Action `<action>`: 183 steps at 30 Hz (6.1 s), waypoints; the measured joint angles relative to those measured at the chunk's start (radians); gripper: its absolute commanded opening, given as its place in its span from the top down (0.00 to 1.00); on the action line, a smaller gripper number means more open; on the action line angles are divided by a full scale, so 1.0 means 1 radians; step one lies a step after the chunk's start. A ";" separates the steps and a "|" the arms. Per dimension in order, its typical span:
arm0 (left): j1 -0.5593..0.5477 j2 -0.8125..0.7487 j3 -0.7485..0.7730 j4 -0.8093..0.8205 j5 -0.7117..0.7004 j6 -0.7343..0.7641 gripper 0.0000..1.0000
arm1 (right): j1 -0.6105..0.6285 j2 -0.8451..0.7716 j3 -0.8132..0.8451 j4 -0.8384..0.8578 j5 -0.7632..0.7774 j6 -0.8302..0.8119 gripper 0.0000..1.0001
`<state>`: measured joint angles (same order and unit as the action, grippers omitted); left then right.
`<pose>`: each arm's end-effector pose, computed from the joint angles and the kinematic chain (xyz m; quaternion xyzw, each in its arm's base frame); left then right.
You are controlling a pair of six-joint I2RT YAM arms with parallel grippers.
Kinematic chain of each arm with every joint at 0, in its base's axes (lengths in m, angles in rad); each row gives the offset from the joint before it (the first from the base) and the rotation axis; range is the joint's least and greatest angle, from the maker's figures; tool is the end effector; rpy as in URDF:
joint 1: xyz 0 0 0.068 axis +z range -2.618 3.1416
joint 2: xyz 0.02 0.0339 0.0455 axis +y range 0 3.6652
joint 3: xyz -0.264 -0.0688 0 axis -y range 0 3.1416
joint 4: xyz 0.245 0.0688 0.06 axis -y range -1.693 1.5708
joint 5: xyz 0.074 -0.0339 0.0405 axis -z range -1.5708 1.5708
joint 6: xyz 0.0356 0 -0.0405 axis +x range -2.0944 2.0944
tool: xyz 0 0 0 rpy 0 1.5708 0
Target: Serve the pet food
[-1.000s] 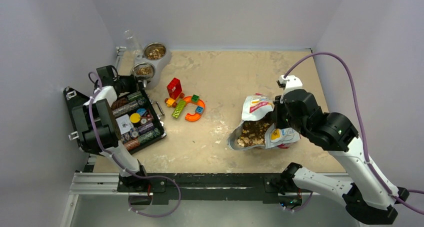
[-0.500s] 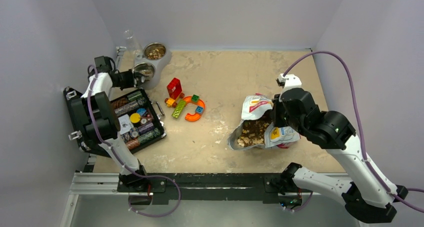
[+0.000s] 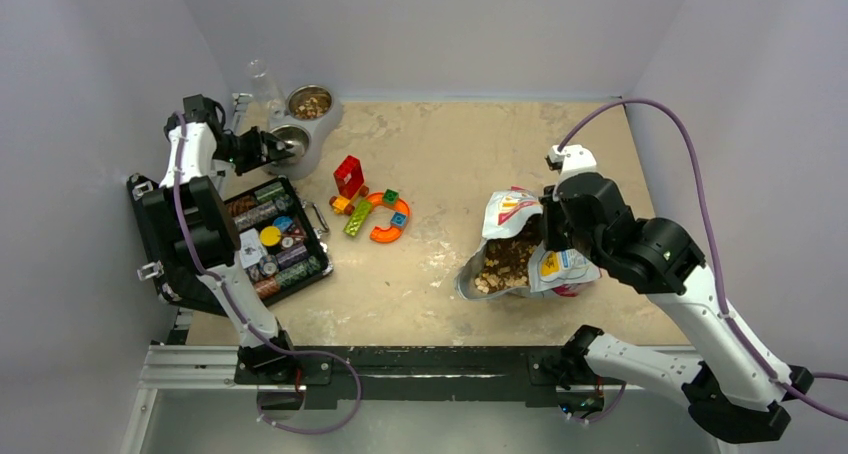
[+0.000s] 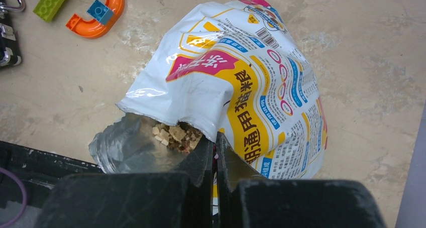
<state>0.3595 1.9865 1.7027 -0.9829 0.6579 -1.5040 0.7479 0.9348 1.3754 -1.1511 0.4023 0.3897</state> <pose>0.3907 0.1236 0.2465 0.7217 -0.5972 0.3461 0.0524 0.1122 0.0851 0.4150 -0.0767 0.8912 0.0671 0.4421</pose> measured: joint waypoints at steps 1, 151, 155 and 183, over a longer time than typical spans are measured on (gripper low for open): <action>0.000 0.007 0.014 -0.013 0.000 -0.012 1.00 | 0.000 0.002 0.000 0.002 0.000 -0.007 1.00; -0.866 0.244 0.035 0.454 -0.107 0.703 0.66 | -0.042 -0.120 -0.041 -0.040 -0.011 0.150 1.00; -0.846 0.260 0.056 0.437 -0.101 0.719 0.38 | -0.042 -0.117 -0.040 -0.040 -0.017 0.158 1.00; -1.441 -0.494 -0.237 0.145 -0.436 0.782 0.14 | -0.043 -0.158 -0.072 -0.031 -0.149 0.076 1.00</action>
<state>-1.0813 1.4925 1.4662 -0.8379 0.2214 -0.7216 0.7044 0.7773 1.3037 -1.1816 0.2535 0.4656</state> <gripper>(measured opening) 0.928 0.007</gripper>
